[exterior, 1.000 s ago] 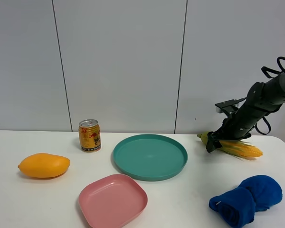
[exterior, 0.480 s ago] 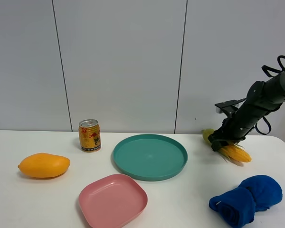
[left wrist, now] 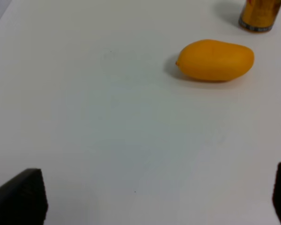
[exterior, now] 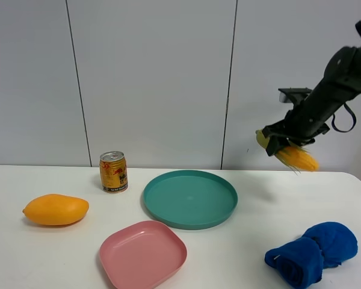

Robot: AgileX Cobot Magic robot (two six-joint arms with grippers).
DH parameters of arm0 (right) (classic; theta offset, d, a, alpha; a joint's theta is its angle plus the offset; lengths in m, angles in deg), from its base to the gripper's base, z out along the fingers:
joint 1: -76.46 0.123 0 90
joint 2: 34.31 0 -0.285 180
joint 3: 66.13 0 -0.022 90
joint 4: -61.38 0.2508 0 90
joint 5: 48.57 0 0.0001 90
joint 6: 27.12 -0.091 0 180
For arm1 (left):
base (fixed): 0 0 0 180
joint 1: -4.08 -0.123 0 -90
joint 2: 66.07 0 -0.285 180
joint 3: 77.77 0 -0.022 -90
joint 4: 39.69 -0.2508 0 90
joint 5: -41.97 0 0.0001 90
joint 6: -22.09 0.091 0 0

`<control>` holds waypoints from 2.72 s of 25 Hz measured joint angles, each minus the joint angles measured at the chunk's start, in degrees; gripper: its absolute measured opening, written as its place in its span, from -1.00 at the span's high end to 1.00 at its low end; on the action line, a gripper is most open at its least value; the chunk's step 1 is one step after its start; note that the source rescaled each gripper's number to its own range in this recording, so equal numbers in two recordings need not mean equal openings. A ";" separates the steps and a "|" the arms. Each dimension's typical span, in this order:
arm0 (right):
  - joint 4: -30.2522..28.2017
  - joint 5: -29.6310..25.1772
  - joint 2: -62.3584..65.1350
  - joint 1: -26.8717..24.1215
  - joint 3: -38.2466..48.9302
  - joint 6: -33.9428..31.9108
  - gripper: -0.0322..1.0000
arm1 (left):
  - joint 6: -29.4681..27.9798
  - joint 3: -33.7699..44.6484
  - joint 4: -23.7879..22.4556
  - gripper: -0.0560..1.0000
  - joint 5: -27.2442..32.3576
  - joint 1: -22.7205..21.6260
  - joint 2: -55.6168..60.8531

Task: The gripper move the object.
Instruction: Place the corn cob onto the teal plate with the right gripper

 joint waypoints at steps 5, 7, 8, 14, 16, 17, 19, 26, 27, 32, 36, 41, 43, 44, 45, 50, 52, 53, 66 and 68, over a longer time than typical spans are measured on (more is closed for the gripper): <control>2.69 -8.58 7.75 5.18 0.00 -0.38 0.94 | 0.00 0.00 0.00 -1.00 0.00 0.00 0.00; 3.63 -10.98 10.32 7.93 0.00 -0.12 0.94 | 0.00 0.00 0.00 -1.00 0.00 0.00 0.00; 3.83 -11.97 11.20 9.55 0.00 0.29 0.94 | 0.00 0.00 0.00 -1.00 0.00 0.00 0.00; 3.28 -12.87 13.85 19.05 0.00 3.78 0.94 | 0.00 0.00 0.00 -1.00 0.00 0.00 0.00; 0.74 -12.58 13.56 22.04 0.00 4.91 0.94 | 0.00 0.00 0.00 -1.00 0.00 0.00 0.00; -1.19 -11.81 13.21 23.27 0.00 5.38 0.94 | 0.00 0.00 0.00 -1.00 0.00 0.00 0.00; -4.68 -8.83 12.26 24.94 0.00 5.77 0.94 | 0.00 0.00 0.00 -1.00 0.00 0.00 0.00; -8.77 -0.05 5.90 26.70 0.00 6.30 0.94 | 0.00 0.00 0.00 -1.00 0.00 0.00 0.00; -8.77 1.13 4.63 26.75 0.00 6.30 0.94 | 0.00 0.00 0.00 -1.00 0.00 0.00 0.00; -9.20 7.18 -1.64 26.75 0.00 6.36 0.94 | 0.00 0.00 0.00 -1.00 0.00 0.00 0.00; -8.88 9.90 -5.07 26.75 0.00 6.41 0.94 | 0.00 0.00 0.00 -1.00 0.00 0.00 0.00; -7.49 12.96 -7.88 26.75 0.00 6.41 0.94 | 0.00 0.00 0.00 -1.00 0.00 0.00 0.00; -6.69 14.20 -9.24 26.70 0.00 6.41 0.94 | 0.00 0.00 0.00 -1.00 0.00 0.00 0.00; -6.57 14.66 -9.79 26.70 0.00 6.41 0.94 | 0.00 0.00 0.00 -1.00 0.00 0.00 0.00; -6.40 15.09 -10.28 26.70 0.00 6.41 0.94 | 0.00 0.00 0.00 -1.00 0.00 0.00 0.00; -5.53 18.66 -11.79 26.70 0.00 6.41 0.94 | 0.00 0.00 0.00 -1.00 0.00 0.00 0.00; -5.47 18.84 -12.49 26.70 0.00 6.41 0.94 | 0.00 0.00 0.00 -1.00 0.00 0.00 0.00; -5.47 18.83 -12.82 26.70 0.00 6.41 0.94 | 0.00 0.00 0.00 -1.00 0.00 0.00 0.00; -5.10 20.08 -12.88 26.70 0.00 0.29 -0.91 | 0.00 0.00 0.00 -1.00 0.00 0.00 0.00; -5.10 20.13 -12.88 26.70 0.00 -1.03 -0.97 | 0.00 0.00 0.00 -1.00 0.00 0.00 0.00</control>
